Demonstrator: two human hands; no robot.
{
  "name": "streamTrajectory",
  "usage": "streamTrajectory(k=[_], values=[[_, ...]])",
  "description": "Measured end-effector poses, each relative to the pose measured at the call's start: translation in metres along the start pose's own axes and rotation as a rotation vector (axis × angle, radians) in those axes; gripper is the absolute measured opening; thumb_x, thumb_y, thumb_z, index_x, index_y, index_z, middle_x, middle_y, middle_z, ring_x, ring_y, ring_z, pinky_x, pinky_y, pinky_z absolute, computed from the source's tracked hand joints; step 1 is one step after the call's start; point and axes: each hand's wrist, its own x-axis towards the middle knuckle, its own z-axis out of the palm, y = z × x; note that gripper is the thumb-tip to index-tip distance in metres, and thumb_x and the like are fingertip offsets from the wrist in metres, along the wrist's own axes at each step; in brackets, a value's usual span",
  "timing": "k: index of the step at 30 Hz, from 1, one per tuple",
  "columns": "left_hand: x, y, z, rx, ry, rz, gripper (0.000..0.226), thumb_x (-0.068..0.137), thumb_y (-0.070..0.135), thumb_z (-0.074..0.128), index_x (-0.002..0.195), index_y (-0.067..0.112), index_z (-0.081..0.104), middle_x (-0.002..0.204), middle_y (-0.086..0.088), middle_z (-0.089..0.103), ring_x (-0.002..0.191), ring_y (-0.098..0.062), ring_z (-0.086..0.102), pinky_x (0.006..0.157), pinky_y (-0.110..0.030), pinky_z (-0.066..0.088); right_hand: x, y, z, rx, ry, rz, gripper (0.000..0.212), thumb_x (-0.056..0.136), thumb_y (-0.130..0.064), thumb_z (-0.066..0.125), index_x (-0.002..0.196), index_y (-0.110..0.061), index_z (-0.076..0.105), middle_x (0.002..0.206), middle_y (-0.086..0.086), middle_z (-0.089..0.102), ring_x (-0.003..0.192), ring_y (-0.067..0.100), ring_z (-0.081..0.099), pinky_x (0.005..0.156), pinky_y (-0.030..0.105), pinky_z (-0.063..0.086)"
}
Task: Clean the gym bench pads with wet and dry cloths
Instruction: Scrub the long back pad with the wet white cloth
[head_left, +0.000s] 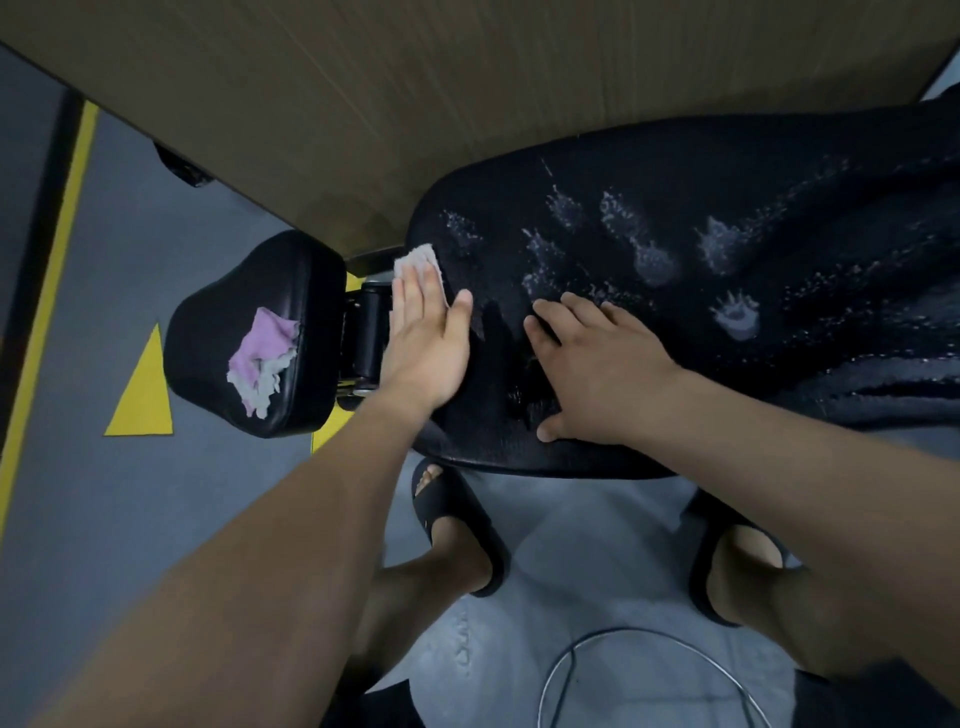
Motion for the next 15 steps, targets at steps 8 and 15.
streamTrajectory(k=[8,15], values=[[0.034,0.008,-0.006,-0.009,0.013,0.016,0.065,0.108,0.050,0.018,0.163,0.025,-0.006,0.168,0.007,-0.019,0.152,-0.006,-0.022,0.127,-0.035,-0.008,0.007,0.000,-0.002,-0.005,-0.016,-0.006,0.123,0.083,-0.071,0.065,0.162,-0.012,-0.007,0.169,0.005,-0.010,0.156,0.029,-0.012,0.127,0.049,0.005],[0.037,0.018,-0.002,0.042,0.042,0.171,0.063,0.108,0.039,0.027,0.163,0.027,-0.001,0.170,0.008,-0.013,0.154,-0.006,-0.018,0.126,-0.031,-0.006,0.007,0.004,-0.005,0.021,-0.013,-0.027,0.121,0.082,-0.068,0.068,0.163,-0.015,-0.005,0.169,0.002,-0.008,0.156,0.026,-0.011,0.127,0.047,0.004]])
